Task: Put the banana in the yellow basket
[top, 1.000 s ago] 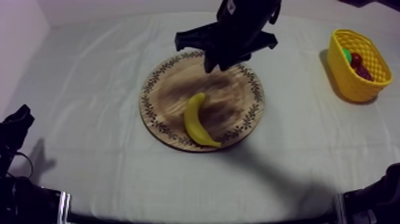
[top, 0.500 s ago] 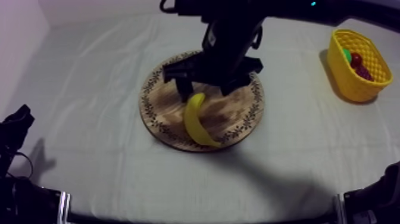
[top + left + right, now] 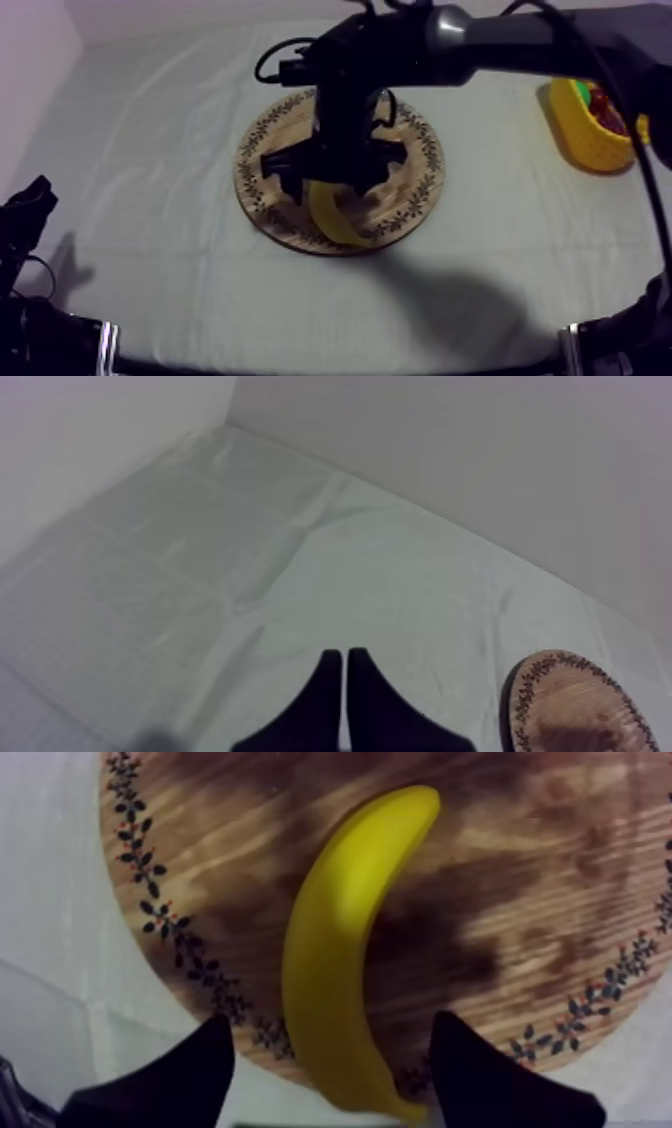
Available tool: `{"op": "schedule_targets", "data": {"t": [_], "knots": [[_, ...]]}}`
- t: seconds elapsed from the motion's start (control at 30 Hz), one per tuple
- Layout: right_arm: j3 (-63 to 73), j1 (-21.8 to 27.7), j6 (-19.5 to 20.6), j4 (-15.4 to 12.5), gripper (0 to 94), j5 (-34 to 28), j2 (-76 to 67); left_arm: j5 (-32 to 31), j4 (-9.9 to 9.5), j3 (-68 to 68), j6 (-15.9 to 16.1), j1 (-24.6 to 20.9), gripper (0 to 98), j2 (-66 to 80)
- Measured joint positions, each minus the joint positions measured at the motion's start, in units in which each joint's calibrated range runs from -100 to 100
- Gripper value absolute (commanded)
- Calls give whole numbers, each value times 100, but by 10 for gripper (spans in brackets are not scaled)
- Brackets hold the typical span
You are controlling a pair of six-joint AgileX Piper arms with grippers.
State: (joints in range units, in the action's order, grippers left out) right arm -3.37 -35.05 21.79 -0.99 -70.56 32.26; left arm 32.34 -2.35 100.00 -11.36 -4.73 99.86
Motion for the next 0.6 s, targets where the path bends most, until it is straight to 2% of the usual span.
{"op": "schedule_targets", "data": {"t": [0.17,0.33,0.6], "knots": [[124,0,91,45,549,35,380,0,0,0,0,0,1,0],[274,0,117,99,486,-16,600,0,0,0,0,0,1,0],[587,-58,74,99,286,-261,792,0,0,0,0,0,1,0]]}}
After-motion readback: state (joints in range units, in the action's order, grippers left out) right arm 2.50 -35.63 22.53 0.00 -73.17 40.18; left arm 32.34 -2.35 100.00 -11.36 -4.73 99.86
